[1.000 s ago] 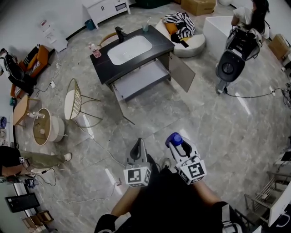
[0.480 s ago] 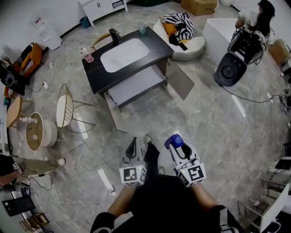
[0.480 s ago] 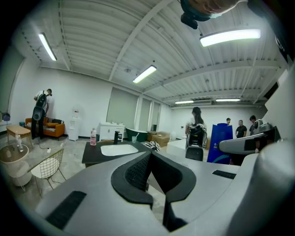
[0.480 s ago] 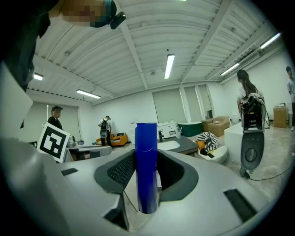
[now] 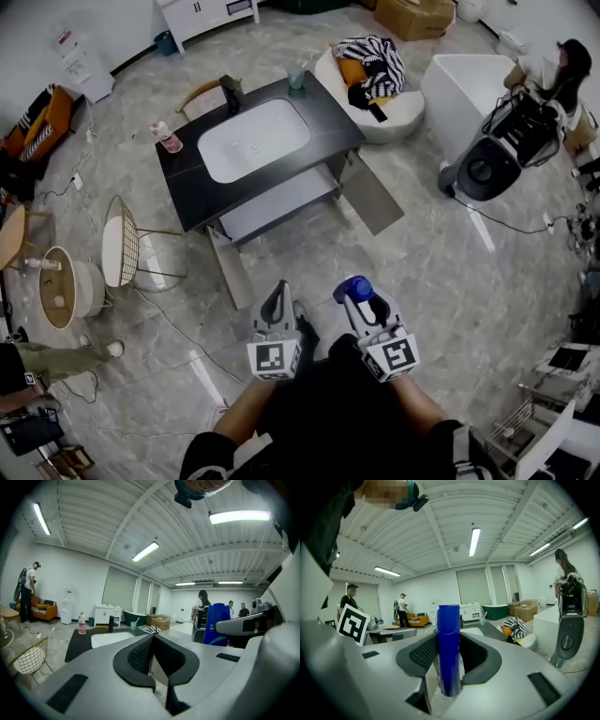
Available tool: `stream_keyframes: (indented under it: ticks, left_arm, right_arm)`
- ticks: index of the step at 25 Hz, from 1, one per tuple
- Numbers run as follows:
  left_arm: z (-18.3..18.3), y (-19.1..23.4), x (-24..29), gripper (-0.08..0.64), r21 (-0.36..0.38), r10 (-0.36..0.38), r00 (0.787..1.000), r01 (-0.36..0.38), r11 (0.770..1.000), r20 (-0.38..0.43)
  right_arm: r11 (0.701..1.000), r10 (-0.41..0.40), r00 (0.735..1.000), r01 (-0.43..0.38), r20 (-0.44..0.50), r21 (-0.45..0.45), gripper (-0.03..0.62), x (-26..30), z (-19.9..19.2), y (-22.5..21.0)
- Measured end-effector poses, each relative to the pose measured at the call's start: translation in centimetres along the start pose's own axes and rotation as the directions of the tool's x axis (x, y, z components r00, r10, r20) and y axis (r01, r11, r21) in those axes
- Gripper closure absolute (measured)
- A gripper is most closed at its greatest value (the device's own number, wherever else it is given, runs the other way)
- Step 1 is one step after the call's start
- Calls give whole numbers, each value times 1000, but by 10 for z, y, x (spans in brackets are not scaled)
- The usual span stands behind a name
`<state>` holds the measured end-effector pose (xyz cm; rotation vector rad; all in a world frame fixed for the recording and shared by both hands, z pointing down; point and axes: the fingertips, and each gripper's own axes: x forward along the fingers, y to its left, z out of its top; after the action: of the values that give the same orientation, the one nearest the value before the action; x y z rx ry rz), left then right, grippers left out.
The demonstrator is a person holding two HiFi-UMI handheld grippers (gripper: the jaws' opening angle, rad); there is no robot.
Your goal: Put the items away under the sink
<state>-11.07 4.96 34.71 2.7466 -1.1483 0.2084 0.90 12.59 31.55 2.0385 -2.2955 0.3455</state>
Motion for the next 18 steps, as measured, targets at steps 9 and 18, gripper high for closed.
stream_keyframes:
  ticks: [9,18]
  left_arm:
    - [19,13,68,545,-67,140,990,-139,988,17]
    - [36,-7,129,545,-87,394,917,-389,917,58]
  right_arm:
    - [988,148,989,-149,-21,-43,449,84,15,-52]
    - [907,398,916,-401,-49,-129,449,143,19,-123]
